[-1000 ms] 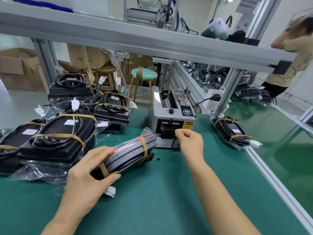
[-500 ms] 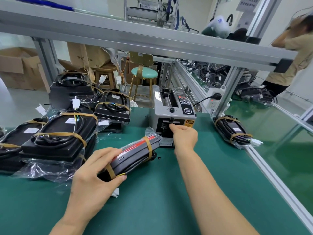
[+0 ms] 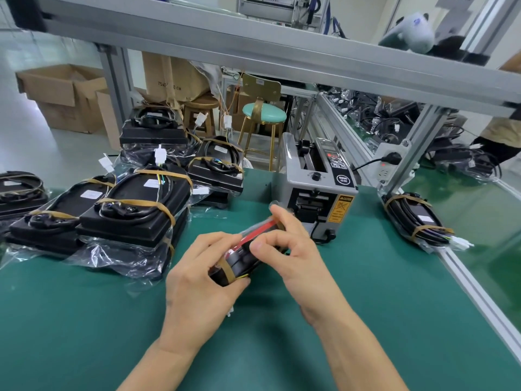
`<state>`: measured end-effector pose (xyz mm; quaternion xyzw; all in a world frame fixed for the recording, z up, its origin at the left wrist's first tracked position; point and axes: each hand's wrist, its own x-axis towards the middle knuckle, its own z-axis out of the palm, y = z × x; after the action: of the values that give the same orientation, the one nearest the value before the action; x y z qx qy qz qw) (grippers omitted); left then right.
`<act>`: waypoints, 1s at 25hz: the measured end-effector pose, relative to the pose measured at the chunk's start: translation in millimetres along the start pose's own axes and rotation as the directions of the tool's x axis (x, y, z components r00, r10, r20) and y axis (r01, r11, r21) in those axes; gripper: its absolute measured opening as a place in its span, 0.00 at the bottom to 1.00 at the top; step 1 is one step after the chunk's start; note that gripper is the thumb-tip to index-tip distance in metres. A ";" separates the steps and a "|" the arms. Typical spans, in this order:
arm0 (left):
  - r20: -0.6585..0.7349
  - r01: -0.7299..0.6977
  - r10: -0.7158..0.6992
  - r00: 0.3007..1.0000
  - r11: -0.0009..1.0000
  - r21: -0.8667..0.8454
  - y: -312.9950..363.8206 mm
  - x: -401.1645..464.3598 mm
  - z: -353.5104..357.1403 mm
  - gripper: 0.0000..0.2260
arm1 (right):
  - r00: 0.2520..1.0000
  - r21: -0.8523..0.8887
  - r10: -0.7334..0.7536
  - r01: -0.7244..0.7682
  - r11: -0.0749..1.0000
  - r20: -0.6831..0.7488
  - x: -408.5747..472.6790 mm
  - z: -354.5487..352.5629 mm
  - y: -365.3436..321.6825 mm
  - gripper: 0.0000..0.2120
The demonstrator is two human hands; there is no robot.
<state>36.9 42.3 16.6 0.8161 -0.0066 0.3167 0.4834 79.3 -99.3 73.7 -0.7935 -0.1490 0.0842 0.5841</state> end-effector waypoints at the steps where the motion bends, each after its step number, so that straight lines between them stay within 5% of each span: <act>1: -0.001 0.004 -0.004 1.000 1.000 0.002 1.6 -0.3 0.5 0.31 | 1.000 -0.019 0.016 -0.017 1.000 -0.025 0.0 -0.3 0.9 0.11; 14: -0.030 0.002 -0.002 1.000 1.000 0.015 6.0 -2.3 3.4 0.30 | 0.996 -0.105 0.073 -0.069 0.992 0.040 -2.6 0.9 -8.5 0.10; 25: -0.025 0.000 0.000 1.000 1.000 0.019 6.4 -2.2 3.5 0.29 | 0.999 -0.159 0.028 -0.035 0.987 -0.042 0.4 6.2 -2.2 0.11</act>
<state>34.9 35.5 19.2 0.8165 0.0025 0.3270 0.4758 77.4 -93.0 74.0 -0.8414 -0.1310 0.0652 0.5202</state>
